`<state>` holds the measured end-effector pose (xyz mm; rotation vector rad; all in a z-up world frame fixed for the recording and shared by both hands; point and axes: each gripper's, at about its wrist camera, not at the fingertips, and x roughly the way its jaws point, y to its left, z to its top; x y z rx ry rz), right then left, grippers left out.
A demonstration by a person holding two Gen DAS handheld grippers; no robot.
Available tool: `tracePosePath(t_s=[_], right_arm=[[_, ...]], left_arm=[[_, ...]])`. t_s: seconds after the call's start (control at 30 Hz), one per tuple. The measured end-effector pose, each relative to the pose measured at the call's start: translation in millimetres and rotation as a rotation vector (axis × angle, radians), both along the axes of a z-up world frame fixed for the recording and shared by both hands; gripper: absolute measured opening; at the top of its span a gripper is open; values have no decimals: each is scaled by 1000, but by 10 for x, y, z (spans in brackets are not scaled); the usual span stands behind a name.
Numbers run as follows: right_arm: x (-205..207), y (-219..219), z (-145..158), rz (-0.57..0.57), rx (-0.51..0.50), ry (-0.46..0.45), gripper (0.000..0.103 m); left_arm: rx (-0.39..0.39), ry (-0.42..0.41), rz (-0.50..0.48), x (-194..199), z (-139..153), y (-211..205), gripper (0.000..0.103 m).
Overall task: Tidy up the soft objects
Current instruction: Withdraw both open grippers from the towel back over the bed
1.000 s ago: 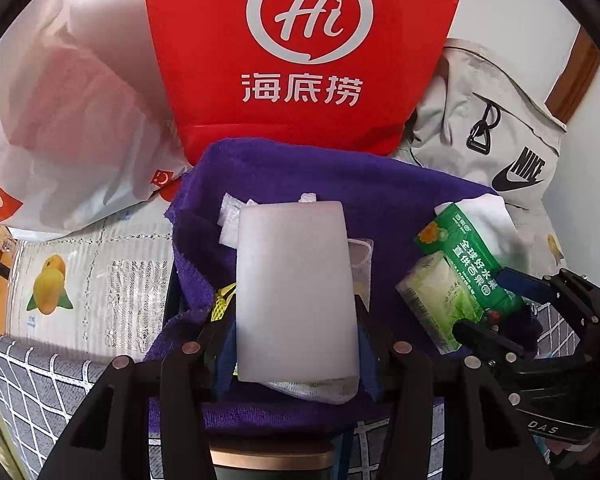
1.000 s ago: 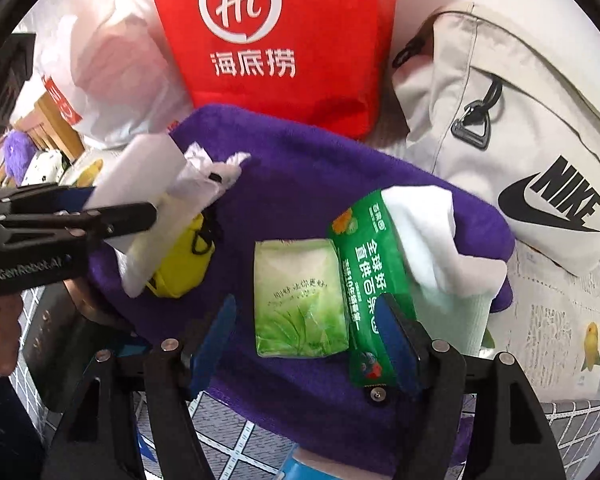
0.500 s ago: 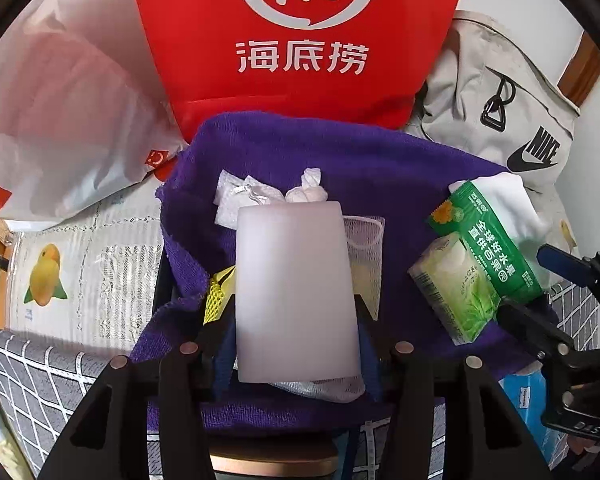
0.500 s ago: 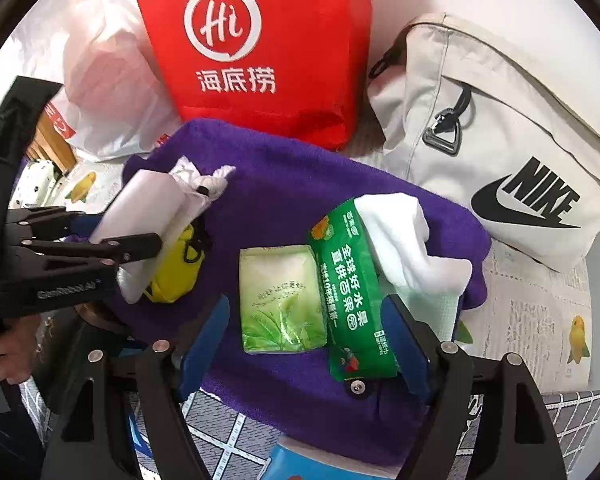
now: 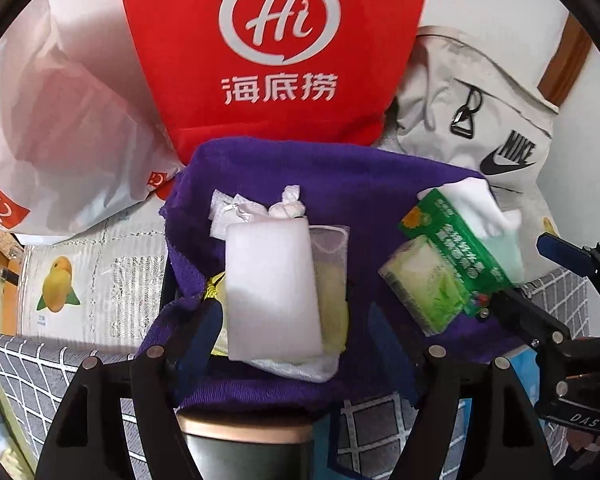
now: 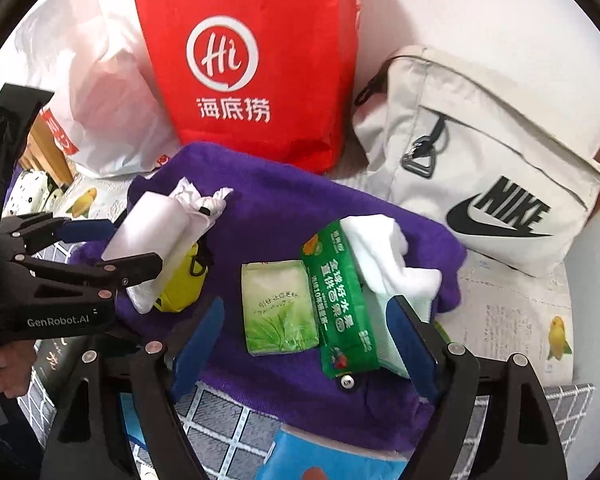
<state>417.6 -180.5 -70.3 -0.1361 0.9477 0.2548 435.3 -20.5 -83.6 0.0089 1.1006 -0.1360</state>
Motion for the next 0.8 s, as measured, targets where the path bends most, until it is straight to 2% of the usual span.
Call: tracePosePath(t_s=[0.13, 0.27, 0.47, 0.53, 0.67, 0.8], right_arm=[[-173, -38, 154, -35, -35, -12, 83], [-447, -97, 323, -56, -5, -24, 83], [-771, -99, 404, -61, 19, -20, 83], [-885, -84, 412, -64, 10, -21, 83], [-1119, -52, 438, -50, 28, -50, 83], [-1291, -33, 427, -37, 48, -58, 83]], left_arm=[[1, -36, -18, -99, 150, -29, 74], [1, -68, -19, -183, 312, -14, 74], [-9, -119, -7, -446, 611, 73, 74], [0, -134, -6, -557, 651, 121, 80], [30, -148, -1, -789, 625, 211, 80], [-17, -151, -2, -1065, 598, 351, 80]])
